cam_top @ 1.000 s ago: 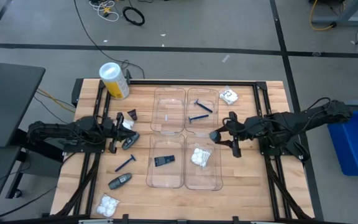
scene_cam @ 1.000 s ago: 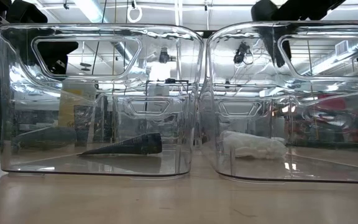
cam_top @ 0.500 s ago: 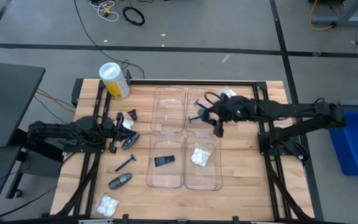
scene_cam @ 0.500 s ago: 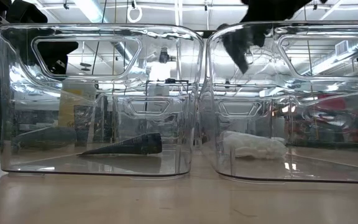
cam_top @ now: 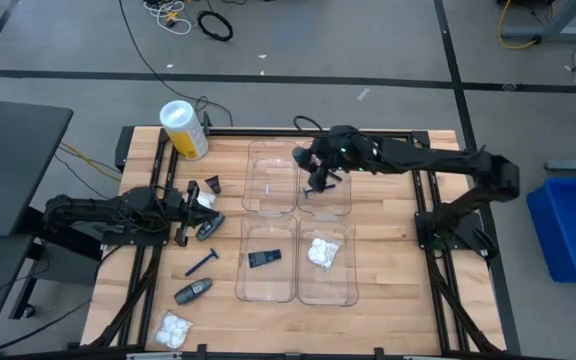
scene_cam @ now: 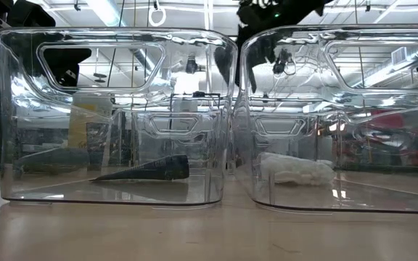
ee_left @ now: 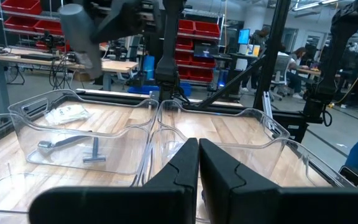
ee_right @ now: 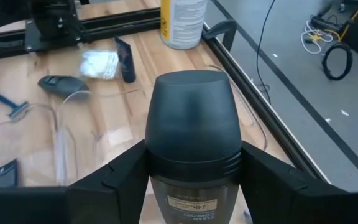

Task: Pick & Place Travel size toiletries
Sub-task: Put the right deodorant into the top left transparent bin

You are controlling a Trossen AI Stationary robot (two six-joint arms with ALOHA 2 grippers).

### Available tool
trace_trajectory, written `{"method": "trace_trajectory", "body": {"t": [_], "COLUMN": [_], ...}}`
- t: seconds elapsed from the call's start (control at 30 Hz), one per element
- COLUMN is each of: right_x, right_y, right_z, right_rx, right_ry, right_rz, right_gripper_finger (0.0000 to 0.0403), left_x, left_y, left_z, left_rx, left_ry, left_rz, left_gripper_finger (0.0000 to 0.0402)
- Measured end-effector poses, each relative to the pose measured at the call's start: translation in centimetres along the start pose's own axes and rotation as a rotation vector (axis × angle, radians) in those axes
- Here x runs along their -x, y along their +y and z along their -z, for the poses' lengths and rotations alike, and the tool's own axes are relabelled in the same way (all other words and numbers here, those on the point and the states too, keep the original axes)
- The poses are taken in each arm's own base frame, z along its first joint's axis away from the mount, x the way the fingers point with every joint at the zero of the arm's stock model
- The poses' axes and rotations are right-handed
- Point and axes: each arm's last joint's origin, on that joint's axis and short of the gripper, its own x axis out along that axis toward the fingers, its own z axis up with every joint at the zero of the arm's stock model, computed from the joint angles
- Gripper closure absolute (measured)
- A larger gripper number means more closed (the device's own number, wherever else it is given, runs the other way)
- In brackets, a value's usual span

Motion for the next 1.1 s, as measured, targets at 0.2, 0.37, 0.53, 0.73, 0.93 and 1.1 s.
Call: {"method": "trace_trajectory", "body": {"t": [0.2, 0.37, 0.53, 0.73, 0.93, 1.1], "right_x": [-2.6, -4.7, -7.1, -9.1, -10.3, -11.3], "right_y": [-0.1, 0.3, 0.6, 0.8, 0.8, 0.9], "right_z": [-1.0, -2.0, -1.9, -0.8, -0.1, 0.5], "right_rx": [-0.005, -0.008, -0.009, -0.006, -0.006, -0.015], "right_ry": [0.019, -0.011, -0.019, 0.014, 0.042, 0.057], "right_rz": [0.011, -0.021, -0.042, -0.042, -0.04, -0.04], "right_gripper_finger": [0.0186, 0.0183, 0.0175, 0.0186, 0.0176, 0.018], "left_x": [0.0, 0.0, 0.0, 0.0, 0.0, 0.0], "left_y": [0.0, 0.0, 0.0, 0.0, 0.0, 0.0], "left_z": [0.0, 0.0, 0.0, 0.0, 0.0, 0.0], "left_rx": [0.0, 0.0, 0.0, 0.0, 0.0, 0.0], "left_ry": [0.0, 0.0, 0.0, 0.0, -0.001, 0.0], "left_rz": [0.0, 0.0, 0.0, 0.0, -0.002, -0.003], "left_gripper_finger": [0.0379, 0.0379, 0.0379, 0.0379, 0.0379, 0.0379]}}
